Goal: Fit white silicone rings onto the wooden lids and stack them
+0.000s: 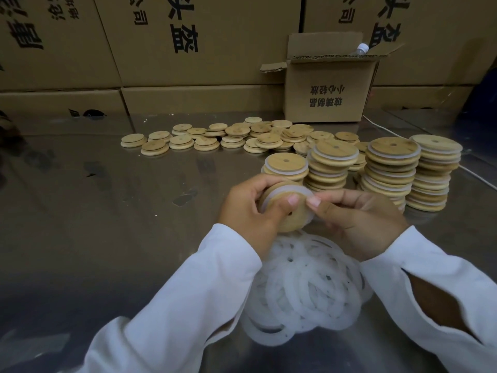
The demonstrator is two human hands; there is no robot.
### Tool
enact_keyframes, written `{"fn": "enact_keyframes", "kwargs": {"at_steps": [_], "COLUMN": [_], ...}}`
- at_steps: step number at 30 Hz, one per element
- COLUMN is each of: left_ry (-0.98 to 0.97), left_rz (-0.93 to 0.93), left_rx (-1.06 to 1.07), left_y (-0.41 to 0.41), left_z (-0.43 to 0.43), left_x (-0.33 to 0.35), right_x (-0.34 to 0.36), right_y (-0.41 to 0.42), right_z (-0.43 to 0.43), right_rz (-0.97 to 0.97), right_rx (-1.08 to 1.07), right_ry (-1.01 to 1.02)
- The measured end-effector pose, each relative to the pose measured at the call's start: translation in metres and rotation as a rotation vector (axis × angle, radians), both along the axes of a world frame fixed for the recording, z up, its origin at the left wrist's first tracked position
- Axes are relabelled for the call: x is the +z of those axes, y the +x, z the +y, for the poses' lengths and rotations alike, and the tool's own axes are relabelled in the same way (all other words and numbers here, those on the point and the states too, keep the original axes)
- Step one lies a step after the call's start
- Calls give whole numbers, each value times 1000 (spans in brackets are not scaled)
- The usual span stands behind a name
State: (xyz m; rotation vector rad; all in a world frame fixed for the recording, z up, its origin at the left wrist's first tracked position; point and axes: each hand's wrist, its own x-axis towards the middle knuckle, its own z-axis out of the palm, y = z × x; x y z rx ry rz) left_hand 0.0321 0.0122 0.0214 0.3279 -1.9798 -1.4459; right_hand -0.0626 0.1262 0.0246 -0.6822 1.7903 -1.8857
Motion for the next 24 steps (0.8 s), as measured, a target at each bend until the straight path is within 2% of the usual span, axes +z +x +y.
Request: {"fn": "enact_keyframes", "kwargs": {"at_steps": [5, 10, 19, 24], "left_ry": [-22, 105, 52, 142], "left_rz": [9, 4, -15, -58], "left_rx": [-3, -27, 20, 30], "left_y": [2, 3, 3, 3], "left_z": [-3, -5, -4, -2], "left_x": [4, 6, 9, 8], "right_x": [6, 13, 6, 4], "right_y": [1, 2, 5, 12], "right_z": [2, 3, -1, -5], "right_rz": [61, 131, 337, 399], "right_rx": [3, 51, -54, -84], "right_ry": [5, -35, -49, -48]}}
